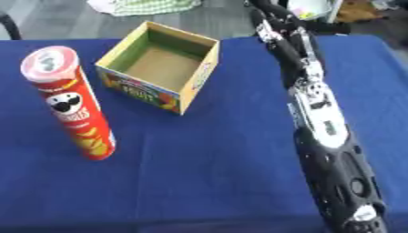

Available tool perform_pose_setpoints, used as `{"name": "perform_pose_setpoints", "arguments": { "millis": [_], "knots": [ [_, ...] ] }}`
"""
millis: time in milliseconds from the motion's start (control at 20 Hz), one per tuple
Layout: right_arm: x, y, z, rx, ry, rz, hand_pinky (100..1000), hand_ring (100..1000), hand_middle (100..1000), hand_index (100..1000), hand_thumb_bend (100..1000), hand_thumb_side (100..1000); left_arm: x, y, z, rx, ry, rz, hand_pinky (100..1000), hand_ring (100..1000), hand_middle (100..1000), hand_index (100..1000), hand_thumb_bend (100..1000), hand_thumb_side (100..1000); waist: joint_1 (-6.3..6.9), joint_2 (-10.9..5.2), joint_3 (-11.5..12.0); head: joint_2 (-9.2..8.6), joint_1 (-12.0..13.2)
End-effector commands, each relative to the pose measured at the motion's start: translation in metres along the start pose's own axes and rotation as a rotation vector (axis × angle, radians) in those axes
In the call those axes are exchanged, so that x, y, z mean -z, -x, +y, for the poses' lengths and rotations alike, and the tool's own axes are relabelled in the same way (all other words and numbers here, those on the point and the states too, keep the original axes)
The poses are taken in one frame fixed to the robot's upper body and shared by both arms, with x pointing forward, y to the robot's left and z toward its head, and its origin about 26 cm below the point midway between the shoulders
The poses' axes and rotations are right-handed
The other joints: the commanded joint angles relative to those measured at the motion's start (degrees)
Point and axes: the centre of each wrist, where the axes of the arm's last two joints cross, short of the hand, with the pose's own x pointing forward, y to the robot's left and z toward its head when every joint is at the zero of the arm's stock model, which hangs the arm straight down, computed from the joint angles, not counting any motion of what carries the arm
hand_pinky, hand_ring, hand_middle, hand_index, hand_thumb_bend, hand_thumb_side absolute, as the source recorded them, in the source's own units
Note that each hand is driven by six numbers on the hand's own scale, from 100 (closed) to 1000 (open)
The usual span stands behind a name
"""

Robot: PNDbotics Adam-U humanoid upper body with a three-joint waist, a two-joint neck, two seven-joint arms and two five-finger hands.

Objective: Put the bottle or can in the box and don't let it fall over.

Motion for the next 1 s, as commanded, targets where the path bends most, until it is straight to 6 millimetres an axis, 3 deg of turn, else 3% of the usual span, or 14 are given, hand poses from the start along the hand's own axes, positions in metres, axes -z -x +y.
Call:
{"name": "perform_pose_setpoints", "arguments": {
  "millis": [50, 1000],
  "knots": [
    [0.003, -0.008, 0.001, 0.001, -0.01, -0.029, 804, 1000, 1000, 829, 439, 375, 0.007, -0.012, 0.004, 0.05, 0.036, -0.029, 1000, 859, 741, 959, 615, 831, 0.3, -0.87, -0.1, 0.31, 0.1],
    [0.003, -0.007, 0.002, 0.007, -0.015, -0.025, 805, 1000, 1000, 829, 437, 374, 0.039, -0.012, -0.01, 0.078, 0.072, -0.037, 1000, 858, 738, 961, 480, 792, 0.33, -0.89, -0.3, 0.31, 0.7]
  ]
}}
